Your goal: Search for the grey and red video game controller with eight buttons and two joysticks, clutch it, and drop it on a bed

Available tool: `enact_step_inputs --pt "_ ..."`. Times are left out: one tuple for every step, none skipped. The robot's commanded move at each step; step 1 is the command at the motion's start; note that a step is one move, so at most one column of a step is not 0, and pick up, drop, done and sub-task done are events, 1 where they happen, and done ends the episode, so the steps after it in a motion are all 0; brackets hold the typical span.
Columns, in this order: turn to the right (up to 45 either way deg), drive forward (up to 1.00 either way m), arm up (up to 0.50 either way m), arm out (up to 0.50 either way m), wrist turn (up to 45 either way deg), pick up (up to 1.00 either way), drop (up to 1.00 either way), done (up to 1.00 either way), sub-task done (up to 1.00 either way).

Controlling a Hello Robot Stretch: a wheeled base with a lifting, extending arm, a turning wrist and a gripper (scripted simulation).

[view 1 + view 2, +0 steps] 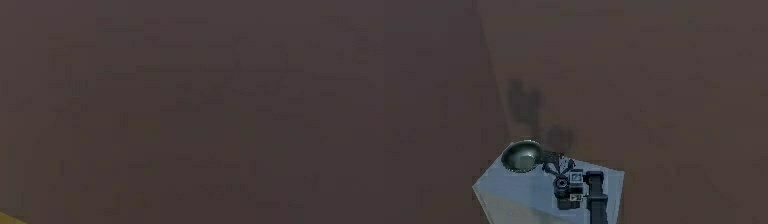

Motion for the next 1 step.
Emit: enact_step_inputs --pt "0.0 0.0 0.28 0.0 0.0 0.0 0.0 0.0 0.0"
